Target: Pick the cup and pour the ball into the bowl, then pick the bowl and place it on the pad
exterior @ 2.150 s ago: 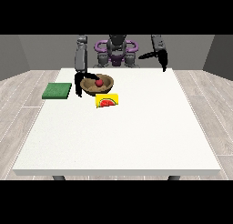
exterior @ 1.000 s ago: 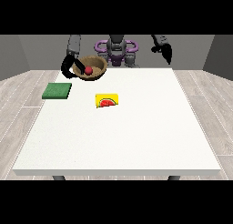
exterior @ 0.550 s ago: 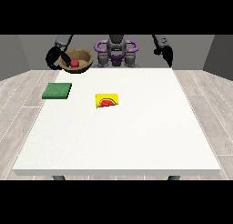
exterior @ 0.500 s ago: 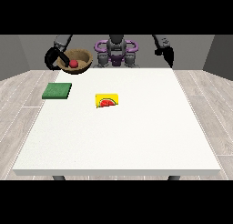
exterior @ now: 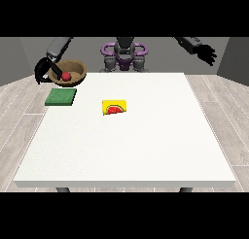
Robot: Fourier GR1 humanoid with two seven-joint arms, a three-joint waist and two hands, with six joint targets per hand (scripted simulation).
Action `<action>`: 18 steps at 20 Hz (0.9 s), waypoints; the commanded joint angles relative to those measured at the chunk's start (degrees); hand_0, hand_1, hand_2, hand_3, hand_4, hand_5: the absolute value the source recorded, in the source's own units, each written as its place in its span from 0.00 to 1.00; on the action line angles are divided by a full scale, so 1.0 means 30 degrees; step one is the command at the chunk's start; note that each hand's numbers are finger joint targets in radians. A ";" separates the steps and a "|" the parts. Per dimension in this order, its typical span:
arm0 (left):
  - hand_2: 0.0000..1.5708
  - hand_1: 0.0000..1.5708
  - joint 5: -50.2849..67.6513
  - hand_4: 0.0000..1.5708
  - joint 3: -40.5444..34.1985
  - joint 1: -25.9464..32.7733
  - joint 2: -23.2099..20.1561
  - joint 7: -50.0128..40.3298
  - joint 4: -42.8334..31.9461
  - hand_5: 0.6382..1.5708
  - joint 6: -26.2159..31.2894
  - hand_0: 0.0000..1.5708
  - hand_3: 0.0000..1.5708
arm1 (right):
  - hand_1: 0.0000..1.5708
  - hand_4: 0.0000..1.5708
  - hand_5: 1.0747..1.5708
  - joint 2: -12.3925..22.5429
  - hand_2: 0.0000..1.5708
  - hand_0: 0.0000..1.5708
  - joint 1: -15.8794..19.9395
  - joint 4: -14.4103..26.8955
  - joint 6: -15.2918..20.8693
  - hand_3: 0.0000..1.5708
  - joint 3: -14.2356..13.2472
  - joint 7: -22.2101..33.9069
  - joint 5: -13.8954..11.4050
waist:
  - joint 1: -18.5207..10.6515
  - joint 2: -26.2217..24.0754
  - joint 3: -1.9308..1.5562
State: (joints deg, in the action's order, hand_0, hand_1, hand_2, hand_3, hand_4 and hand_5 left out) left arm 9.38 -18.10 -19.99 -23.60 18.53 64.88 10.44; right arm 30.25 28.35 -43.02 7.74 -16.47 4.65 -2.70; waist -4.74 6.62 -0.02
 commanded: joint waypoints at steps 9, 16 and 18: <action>0.00 0.00 0.2636 0.76 -0.3976 -0.0431 -0.5078 0.1928 -0.4228 0.98 0.4315 0.00 0.00 | 1.00 0.48 0.99 -0.0082 1.00 1.00 0.0386 0.0234 0.1045 0.00 -0.0972 -0.2069 0.0419 | 0.0132 0.1791 0.0011; 0.00 0.00 0.2494 0.75 -0.3657 -0.0603 -0.4848 0.2812 -0.3131 0.98 0.4229 0.00 0.00 | 0.54 0.00 0.88 0.1815 0.56 0.54 0.1690 0.2713 0.0938 0.70 -0.2191 -0.1313 0.0845 | -0.0542 0.3095 -0.0001; 0.00 0.00 0.2600 0.75 -0.3586 -0.0617 -0.4699 0.1754 -0.2868 0.98 0.3561 0.00 0.00 | 0.27 0.00 0.89 0.1786 0.36 0.27 0.1733 0.3041 0.0456 0.58 -0.1902 -0.1479 0.0717 | -0.0427 0.2328 -0.0006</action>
State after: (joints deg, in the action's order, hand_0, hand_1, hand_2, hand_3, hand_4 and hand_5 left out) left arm 17.77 -29.91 -22.25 -38.87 25.02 54.66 23.01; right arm 35.90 32.68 -36.26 9.77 -22.84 -0.09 -0.17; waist -5.86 15.48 -0.01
